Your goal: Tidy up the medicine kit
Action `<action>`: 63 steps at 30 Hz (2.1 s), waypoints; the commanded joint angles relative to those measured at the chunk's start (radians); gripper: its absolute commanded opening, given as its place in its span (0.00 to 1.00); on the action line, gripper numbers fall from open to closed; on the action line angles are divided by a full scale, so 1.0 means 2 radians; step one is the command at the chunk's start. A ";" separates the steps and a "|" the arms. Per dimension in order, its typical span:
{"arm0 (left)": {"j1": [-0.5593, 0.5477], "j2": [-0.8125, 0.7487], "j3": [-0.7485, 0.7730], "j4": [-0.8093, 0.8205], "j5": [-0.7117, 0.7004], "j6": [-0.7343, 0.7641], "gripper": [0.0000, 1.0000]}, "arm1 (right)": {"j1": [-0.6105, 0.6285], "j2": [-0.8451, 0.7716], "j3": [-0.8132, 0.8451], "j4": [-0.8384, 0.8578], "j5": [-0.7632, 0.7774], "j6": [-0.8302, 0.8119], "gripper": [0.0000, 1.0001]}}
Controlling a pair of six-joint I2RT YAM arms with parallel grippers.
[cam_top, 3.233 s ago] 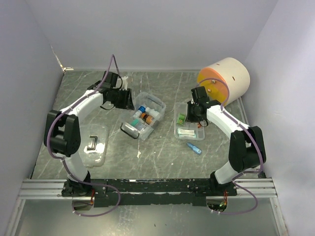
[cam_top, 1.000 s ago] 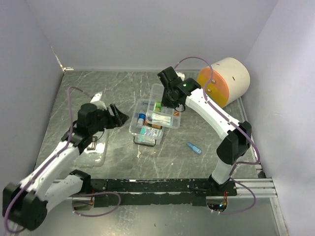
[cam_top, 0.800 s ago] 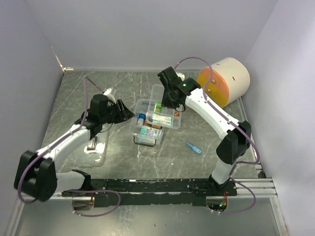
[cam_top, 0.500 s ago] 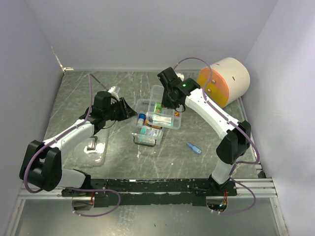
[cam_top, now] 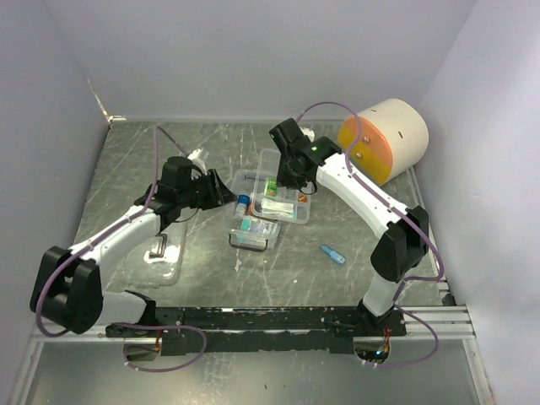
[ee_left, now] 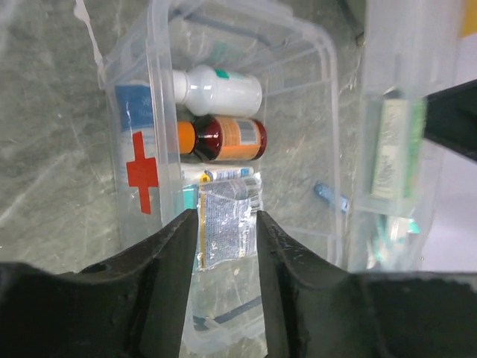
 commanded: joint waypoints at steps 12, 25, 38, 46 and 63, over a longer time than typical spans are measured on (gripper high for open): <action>-0.002 0.006 0.062 -0.081 -0.100 0.049 0.45 | 0.003 -0.038 -0.014 0.011 0.021 -0.003 0.00; -0.002 0.045 0.057 -0.057 -0.028 0.051 0.19 | 0.004 -0.042 -0.016 0.004 0.029 -0.013 0.00; -0.015 0.048 0.021 0.004 0.094 0.004 0.15 | 0.004 -0.044 -0.008 -0.024 0.040 -0.032 0.00; -0.017 -0.031 0.050 -0.092 -0.052 0.041 0.26 | 0.033 -0.005 0.020 -0.040 0.037 -0.030 0.00; -0.017 -0.258 0.038 -0.202 -0.319 0.106 0.36 | 0.069 0.063 0.060 -0.045 0.030 -0.044 0.00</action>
